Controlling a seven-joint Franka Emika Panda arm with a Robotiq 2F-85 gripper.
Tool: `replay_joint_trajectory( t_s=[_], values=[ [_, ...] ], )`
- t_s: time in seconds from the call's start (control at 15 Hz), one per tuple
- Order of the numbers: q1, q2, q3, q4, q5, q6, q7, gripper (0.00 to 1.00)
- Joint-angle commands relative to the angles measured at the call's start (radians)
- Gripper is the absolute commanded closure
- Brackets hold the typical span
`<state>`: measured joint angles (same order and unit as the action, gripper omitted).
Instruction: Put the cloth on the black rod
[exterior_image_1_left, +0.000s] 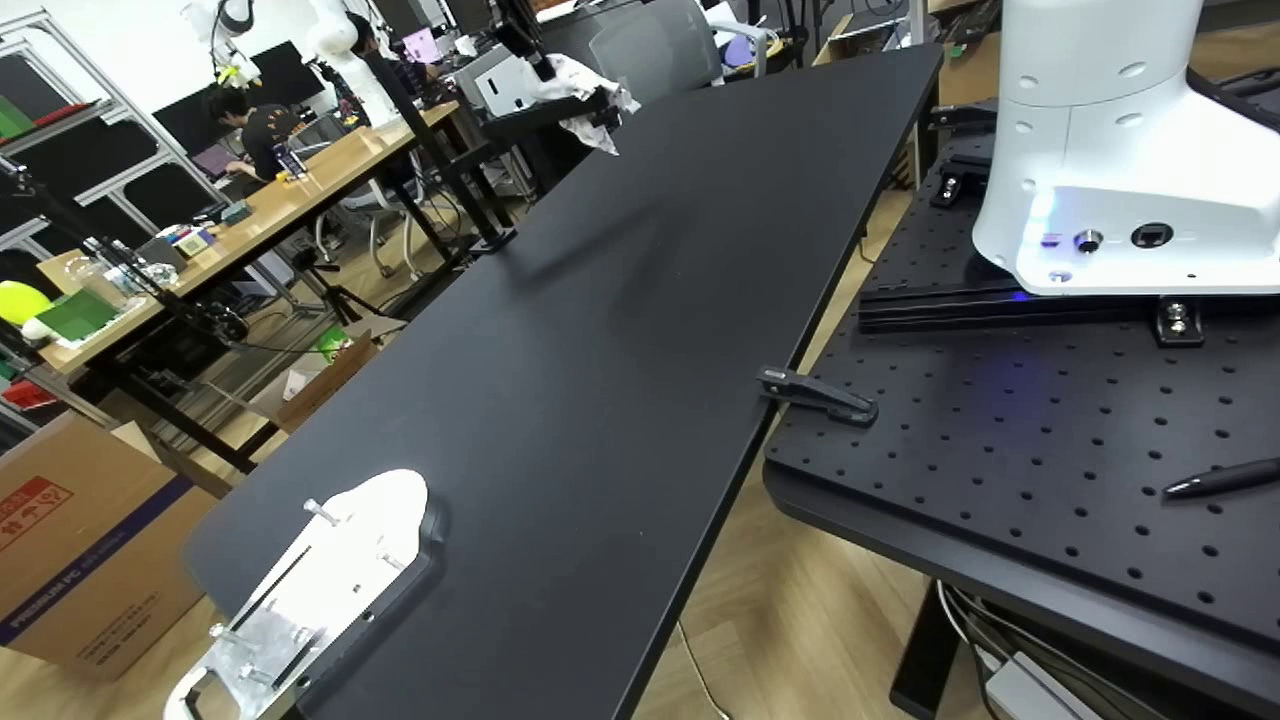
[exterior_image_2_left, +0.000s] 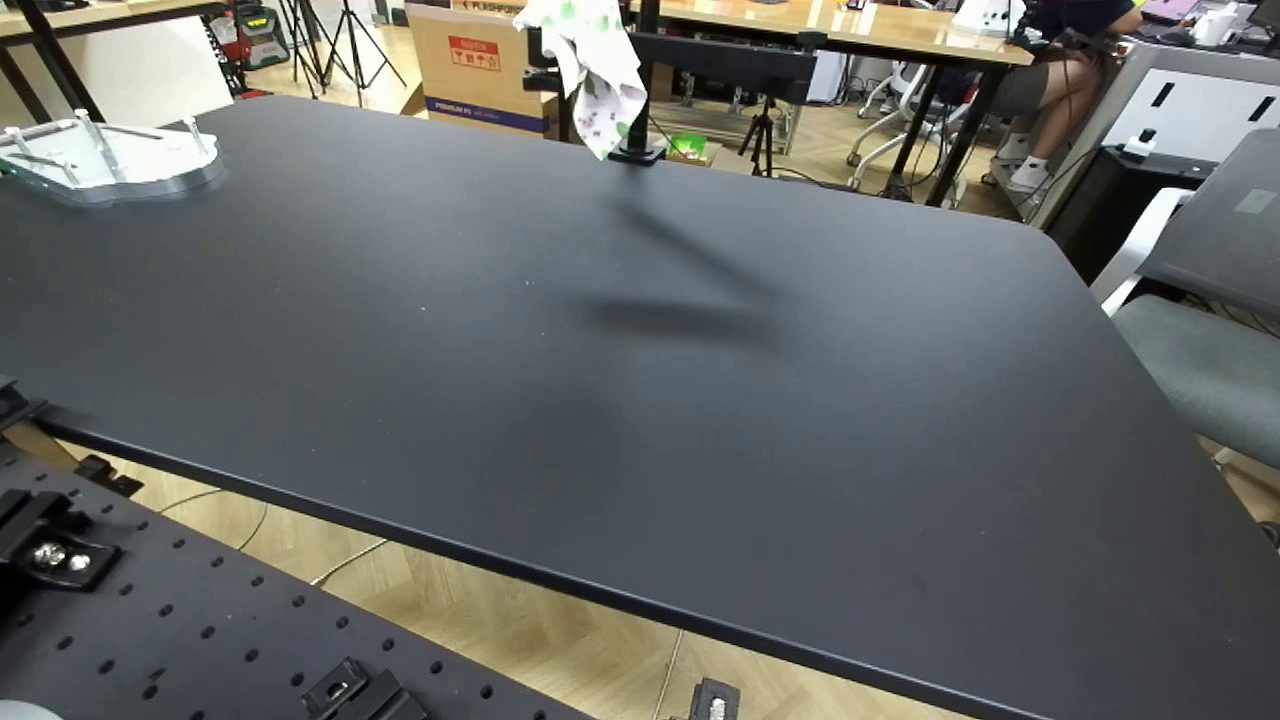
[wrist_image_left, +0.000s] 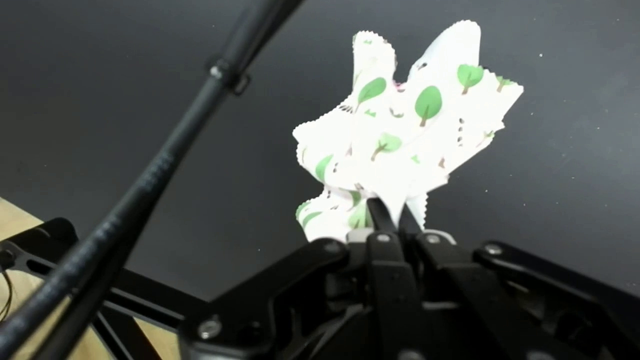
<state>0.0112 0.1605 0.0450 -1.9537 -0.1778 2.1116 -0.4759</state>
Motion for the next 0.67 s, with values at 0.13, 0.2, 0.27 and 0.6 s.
replay_joint_trajectory(
  t_s=[0.13, 0.2, 0.27, 0.6],
  values=[
    [0.008, -0.045, 0.005, -0.041, -0.008, -0.009, 0.041, 0.99],
    [0.008, -0.053, 0.005, -0.042, -0.001, -0.027, 0.049, 0.99],
    [0.007, -0.066, 0.004, -0.045, 0.005, -0.045, 0.06, 0.99],
    [0.008, -0.115, 0.004, -0.067, 0.005, -0.097, 0.061, 0.99]
  ],
)
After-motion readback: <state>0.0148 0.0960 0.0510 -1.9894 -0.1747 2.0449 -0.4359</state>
